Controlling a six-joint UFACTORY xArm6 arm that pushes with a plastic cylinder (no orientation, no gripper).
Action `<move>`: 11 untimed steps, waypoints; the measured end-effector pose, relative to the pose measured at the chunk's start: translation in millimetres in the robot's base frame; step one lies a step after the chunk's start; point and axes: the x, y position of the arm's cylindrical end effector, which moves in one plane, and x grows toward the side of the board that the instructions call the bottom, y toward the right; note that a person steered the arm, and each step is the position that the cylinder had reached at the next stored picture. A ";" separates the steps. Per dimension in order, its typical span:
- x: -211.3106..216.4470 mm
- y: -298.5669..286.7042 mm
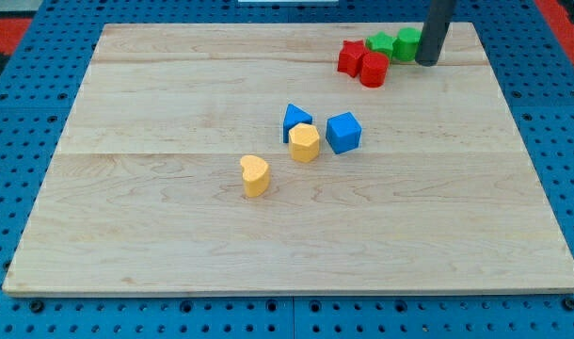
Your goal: Slightly move the green circle to the right of the green star
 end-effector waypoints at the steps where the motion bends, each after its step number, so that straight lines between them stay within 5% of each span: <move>1: 0.8 0.0; 5: -19.0 59.1; 6: -54.9 55.4; 7: -61.8 -7.2; 9: -44.1 1.6; 11: 21.0 -8.3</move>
